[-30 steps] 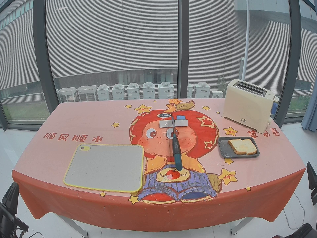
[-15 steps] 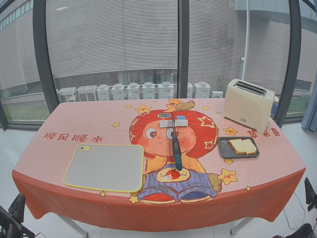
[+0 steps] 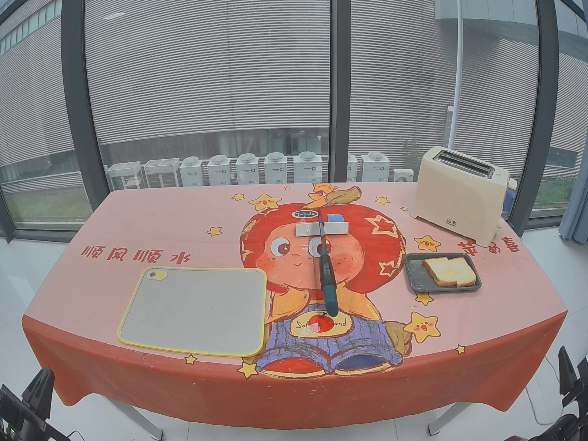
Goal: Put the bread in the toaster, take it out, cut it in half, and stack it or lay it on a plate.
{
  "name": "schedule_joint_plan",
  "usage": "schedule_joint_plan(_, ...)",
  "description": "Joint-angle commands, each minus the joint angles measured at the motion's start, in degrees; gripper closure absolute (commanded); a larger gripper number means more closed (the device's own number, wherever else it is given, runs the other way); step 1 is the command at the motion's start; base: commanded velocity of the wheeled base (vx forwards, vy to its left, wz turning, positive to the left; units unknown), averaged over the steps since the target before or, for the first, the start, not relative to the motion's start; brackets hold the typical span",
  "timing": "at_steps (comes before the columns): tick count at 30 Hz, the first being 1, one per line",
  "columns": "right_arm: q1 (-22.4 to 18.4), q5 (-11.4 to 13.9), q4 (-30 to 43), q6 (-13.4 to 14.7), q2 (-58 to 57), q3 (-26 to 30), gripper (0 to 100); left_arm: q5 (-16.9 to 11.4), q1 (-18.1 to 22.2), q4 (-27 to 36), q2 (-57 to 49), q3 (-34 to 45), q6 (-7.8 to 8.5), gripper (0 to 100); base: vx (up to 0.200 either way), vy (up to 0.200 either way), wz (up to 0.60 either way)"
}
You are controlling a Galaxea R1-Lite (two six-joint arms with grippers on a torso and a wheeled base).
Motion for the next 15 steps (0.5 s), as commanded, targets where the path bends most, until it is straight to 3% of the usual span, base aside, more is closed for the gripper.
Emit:
schedule_joint_plan(1, 0.1, 0.0, 0.0, 0.0, -2.1, 1.5, 0, -0.1, 0.0, 0.8, 0.1, 1.0, -0.25, 100, 0.000, 0.000, 0.00)
schedule_joint_plan(9, 0.0, 0.3, -0.7, 0.3, -2.3, 1.7, 0, -0.3, 0.0, 1.6, 0.1, 1.0, -0.42, 100, 0.000, 0.000, 0.00)
schedule_joint_plan(11, 0.0, 1.7, -0.8, 0.5, -2.3, 1.8, 0, -2.6, -0.1, 2.6, 0.0, 1.0, -1.13, 100, 0.000, 0.000, 0.00)
schedule_joint_plan(13, 0.0, 3.1, -0.9, 0.6, -2.3, 1.8, 0, -5.1, -0.2, 4.4, 0.1, 1.0, -0.51, 100, 0.000, 0.000, 0.00)
schedule_joint_plan(15, 0.0, 3.6, -0.9, 0.7, -2.3, 1.8, 0, -5.5, -0.2, 4.3, 0.1, 1.0, -0.42, 100, 0.000, 0.000, 0.00)
